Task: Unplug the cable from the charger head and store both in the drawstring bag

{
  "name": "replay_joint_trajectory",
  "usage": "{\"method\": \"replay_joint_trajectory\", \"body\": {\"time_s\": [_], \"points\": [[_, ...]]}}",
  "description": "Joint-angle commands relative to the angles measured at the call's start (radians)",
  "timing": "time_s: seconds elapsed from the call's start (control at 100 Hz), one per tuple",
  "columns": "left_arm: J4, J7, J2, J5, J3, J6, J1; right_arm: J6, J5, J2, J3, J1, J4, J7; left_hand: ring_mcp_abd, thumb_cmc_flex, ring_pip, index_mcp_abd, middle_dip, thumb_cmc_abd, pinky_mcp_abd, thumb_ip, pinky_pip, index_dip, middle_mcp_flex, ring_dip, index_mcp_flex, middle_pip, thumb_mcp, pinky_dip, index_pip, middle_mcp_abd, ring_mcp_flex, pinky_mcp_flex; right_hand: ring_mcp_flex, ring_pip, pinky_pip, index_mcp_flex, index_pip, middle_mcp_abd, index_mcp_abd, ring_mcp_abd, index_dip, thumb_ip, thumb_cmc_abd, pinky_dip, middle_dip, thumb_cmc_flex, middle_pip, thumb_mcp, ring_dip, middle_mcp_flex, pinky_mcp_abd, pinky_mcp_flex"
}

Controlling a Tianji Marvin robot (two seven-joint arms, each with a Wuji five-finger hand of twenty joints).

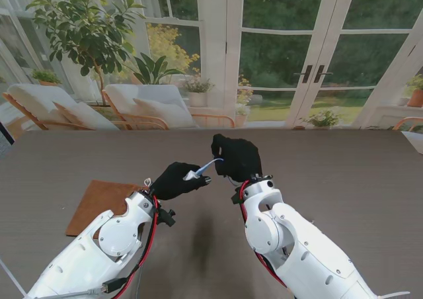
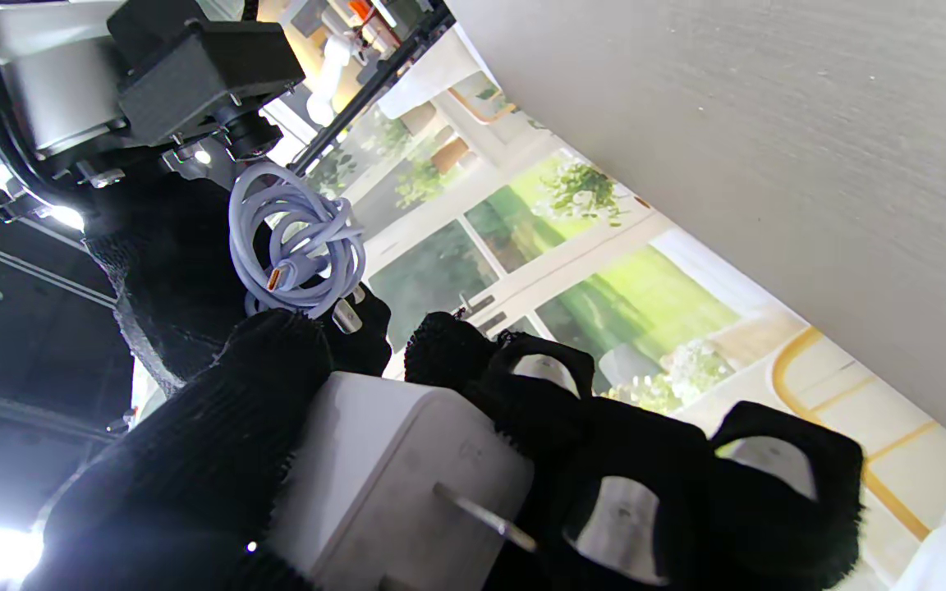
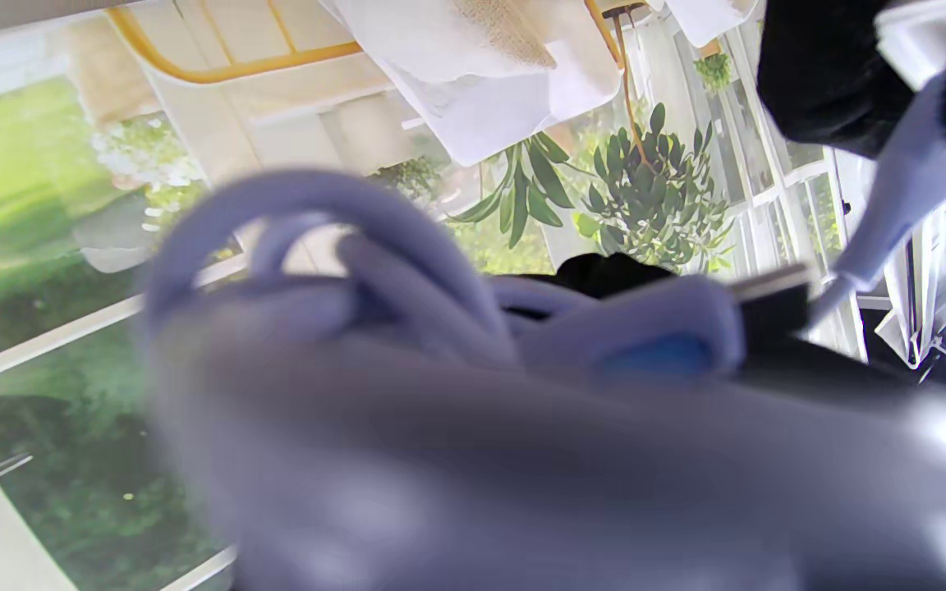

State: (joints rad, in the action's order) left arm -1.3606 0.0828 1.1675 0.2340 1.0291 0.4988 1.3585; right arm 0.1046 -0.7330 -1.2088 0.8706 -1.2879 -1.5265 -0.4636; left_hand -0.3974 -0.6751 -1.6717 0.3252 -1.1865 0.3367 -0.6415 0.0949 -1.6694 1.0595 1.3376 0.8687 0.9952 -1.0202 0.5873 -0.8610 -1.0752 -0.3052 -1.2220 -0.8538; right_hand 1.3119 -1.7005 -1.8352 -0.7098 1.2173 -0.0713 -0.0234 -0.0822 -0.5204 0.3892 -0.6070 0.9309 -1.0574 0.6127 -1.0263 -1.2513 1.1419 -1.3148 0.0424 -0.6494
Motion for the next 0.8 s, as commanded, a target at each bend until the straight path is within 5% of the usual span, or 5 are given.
{"method": "replay_joint_trajectory", "body": {"time_s": [0.0, 0.79], "points": [[-0.009, -0.022, -0.001, -0.005, 0.003, -0.007, 0.010, 0.004, 0.009, -0.009, 0.004, 0.002, 0.002, 0.003, 0.030, -0.056, -0.120, 0.006, -0.012, -0.055, -0.002, -0.043, -0.091, 0.025, 0.021, -0.006, 0.156, -0.114, 0.132, 0.029, -0.128, -0.038, -0.043, -0.045, 0.011, -0.094, -0.203, -0.112, 0.140, 0.123, -0.116, -0.201, -0.099, -0.025, 0.008, 0.065, -0.031, 0.078, -0.047, -0.048, 0.023, -0.125, 0.093, -0.560], [-0.076, -0.054, -0.016, 0.002, 0.041, -0.058, 0.071, 0.056, 0.133, -0.045, 0.019, 0.004, 0.016, -0.024, 0.024, -0.068, -0.114, 0.011, -0.011, -0.063, -0.004, -0.040, -0.079, 0.030, 0.019, -0.010, 0.141, -0.096, 0.108, 0.035, -0.128, -0.043, -0.043, -0.021, 0.008, -0.110, -0.259, -0.228, 0.084, 0.133, -0.142, -0.148, -0.169, -0.028, -0.034, 0.099, -0.001, 0.060, -0.130, -0.109, 0.060, -0.128, 0.073, -0.570]]}}
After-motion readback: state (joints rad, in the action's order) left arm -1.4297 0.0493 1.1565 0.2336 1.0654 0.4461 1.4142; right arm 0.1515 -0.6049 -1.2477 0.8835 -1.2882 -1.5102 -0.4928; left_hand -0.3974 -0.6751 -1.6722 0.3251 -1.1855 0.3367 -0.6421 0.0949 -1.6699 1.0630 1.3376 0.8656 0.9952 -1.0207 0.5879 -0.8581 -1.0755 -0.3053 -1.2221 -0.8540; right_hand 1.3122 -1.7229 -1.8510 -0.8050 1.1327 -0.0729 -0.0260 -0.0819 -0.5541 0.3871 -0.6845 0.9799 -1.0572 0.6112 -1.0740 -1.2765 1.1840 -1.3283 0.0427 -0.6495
